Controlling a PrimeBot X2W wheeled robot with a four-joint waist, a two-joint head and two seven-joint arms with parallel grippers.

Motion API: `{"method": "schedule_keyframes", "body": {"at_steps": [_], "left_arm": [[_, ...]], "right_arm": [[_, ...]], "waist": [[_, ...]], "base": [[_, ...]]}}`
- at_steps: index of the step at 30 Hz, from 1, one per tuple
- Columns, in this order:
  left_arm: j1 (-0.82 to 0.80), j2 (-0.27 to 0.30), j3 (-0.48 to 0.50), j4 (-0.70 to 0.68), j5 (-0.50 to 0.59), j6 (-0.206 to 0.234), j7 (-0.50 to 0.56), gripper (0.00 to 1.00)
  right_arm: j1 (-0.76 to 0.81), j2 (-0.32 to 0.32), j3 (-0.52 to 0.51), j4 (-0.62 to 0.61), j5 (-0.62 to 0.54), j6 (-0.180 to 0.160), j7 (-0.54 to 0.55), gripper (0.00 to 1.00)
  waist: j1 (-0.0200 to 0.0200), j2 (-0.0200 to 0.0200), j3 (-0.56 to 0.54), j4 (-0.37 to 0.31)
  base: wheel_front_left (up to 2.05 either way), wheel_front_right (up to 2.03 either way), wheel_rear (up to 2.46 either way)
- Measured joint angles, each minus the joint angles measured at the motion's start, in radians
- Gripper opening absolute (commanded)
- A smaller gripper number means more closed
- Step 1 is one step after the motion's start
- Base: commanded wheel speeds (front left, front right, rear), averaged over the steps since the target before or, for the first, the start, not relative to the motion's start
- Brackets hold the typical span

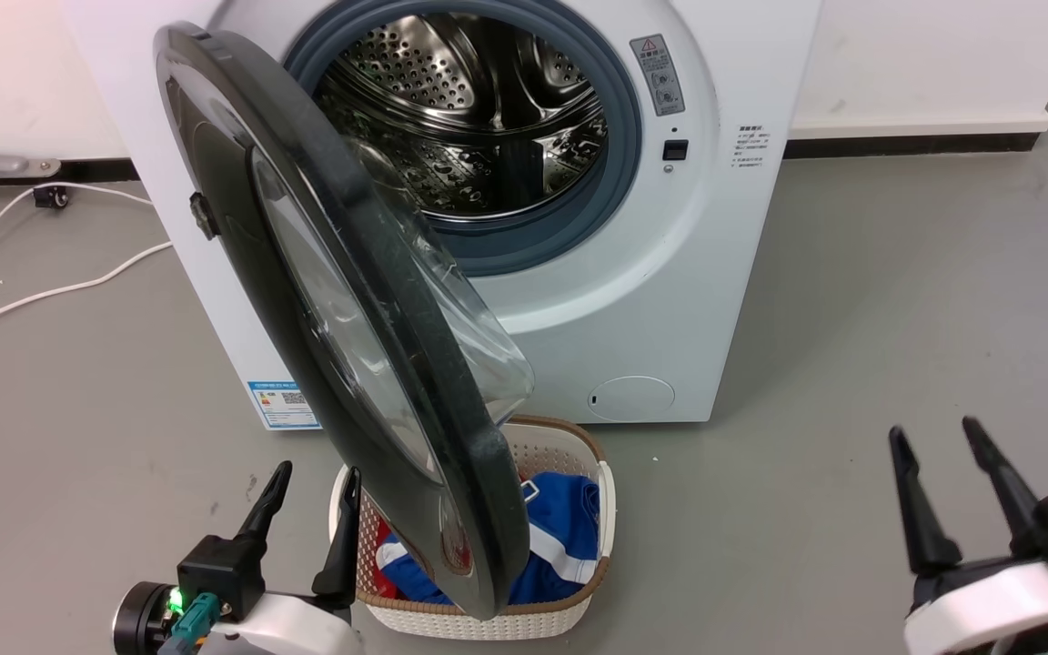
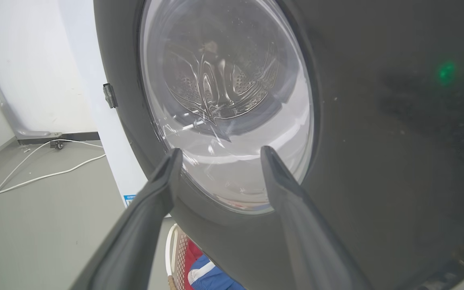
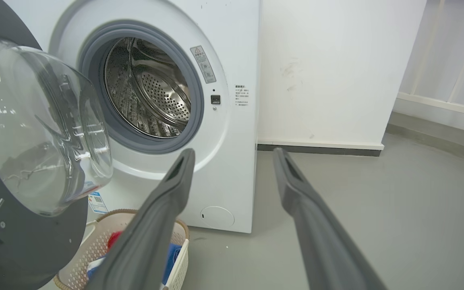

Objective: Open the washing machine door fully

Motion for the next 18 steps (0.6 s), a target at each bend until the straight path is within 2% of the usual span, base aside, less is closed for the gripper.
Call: {"method": "schedule_keyframes", "body": {"at_steps": [3, 7, 18], "left_arm": [[0.0, 0.002, 0.002, 0.002, -0.007, 0.003, 0.0, 1.0], [-0.001, 0.004, 0.003, 0.006, -0.01, 0.006, 0.0, 1.0], [-0.003, 0.011, 0.008, 0.014, -0.025, 0.016, -0.001, 1.0]], "right_arm": [[0.053, 0.058, -0.012, -0.056, -0.105, 0.0, 0.033, 1.0], [0.095, 0.111, -0.013, -0.074, -0.131, 0.0, 0.052, 1.0], [0.095, 0.132, -0.013, -0.024, -0.113, 0.0, 0.03, 1.0]], "waist": [[0.0, 0.0, 0.001, 0.005], [0.0, 0.0, 0.003, 0.008], [0.0001, 0.0, 0.005, 0.006]], "base": [[0.0, 0.0, 0.0], [0.0, 0.0, 0.0], [0.0, 0.0, 0.0]]}}
